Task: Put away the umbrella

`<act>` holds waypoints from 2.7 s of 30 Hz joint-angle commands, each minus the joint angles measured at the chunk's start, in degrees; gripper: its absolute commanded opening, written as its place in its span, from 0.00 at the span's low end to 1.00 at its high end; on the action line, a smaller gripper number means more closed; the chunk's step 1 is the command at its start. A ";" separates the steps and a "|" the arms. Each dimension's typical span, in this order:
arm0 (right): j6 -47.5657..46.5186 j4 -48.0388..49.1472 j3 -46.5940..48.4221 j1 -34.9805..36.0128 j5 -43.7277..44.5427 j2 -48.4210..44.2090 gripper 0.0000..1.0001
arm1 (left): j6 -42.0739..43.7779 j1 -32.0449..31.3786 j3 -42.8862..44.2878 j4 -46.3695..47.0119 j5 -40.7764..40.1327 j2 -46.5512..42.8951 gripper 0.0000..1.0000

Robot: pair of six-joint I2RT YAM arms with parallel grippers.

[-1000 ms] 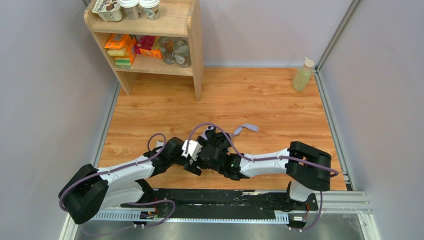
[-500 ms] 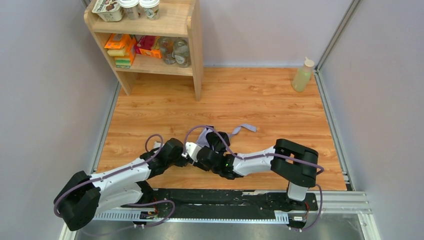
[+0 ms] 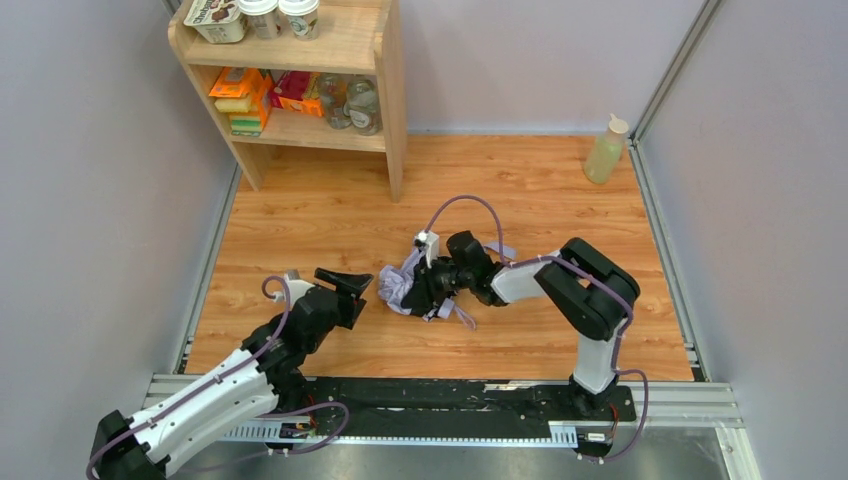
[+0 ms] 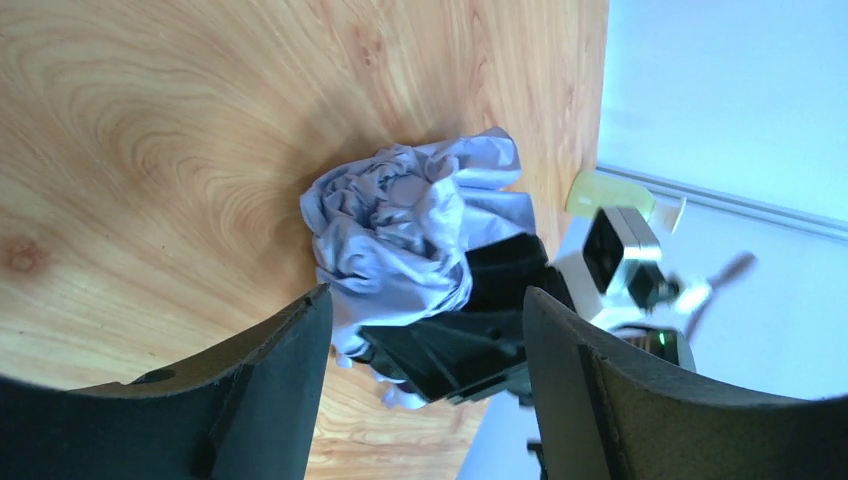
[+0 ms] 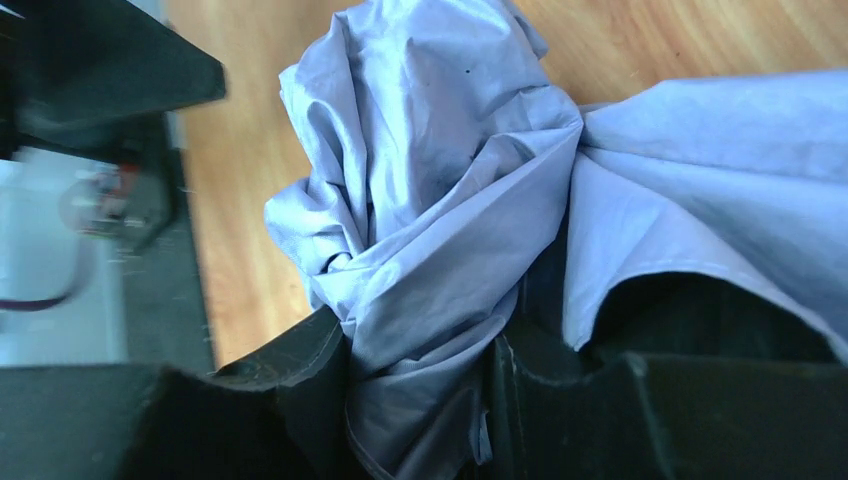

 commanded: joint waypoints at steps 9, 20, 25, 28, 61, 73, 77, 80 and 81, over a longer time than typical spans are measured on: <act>31.06 11.19 -0.99 -10.33 -28.83 17.48 0.00 | 3.94 -0.14 1.96 27.04 7.40 21.26 0.76; 22.11 -1.18 2.70 -10.16 -26.54 14.86 0.00 | -7.48 0.47 7.68 21.62 13.39 39.11 0.77; 12.97 -11.46 5.07 -8.14 -23.30 11.61 0.00 | -4.26 4.61 11.81 12.74 23.06 50.55 0.77; 7.17 -15.96 6.57 -6.03 -21.28 9.76 0.00 | -3.88 4.78 13.30 8.09 21.66 55.30 0.74; -25.72 -16.77 2.00 26.31 63.69 -9.60 0.96 | -2.47 3.73 12.77 -3.77 20.60 46.61 0.00; -7.18 -20.73 -3.78 24.12 53.74 -6.33 0.00 | -2.04 3.73 11.81 -7.29 16.56 36.70 0.00; -4.63 -12.73 -8.71 18.08 37.15 -9.14 0.00 | 1.12 3.82 11.72 -9.23 9.54 27.92 0.42; -1.56 -9.47 -9.42 9.91 18.43 -8.97 0.00 | 2.96 4.08 12.16 -13.35 3.92 21.23 0.75; -0.42 -8.94 -9.16 8.23 14.20 -8.27 0.00 | 3.49 4.17 11.90 -14.14 2.16 17.91 0.75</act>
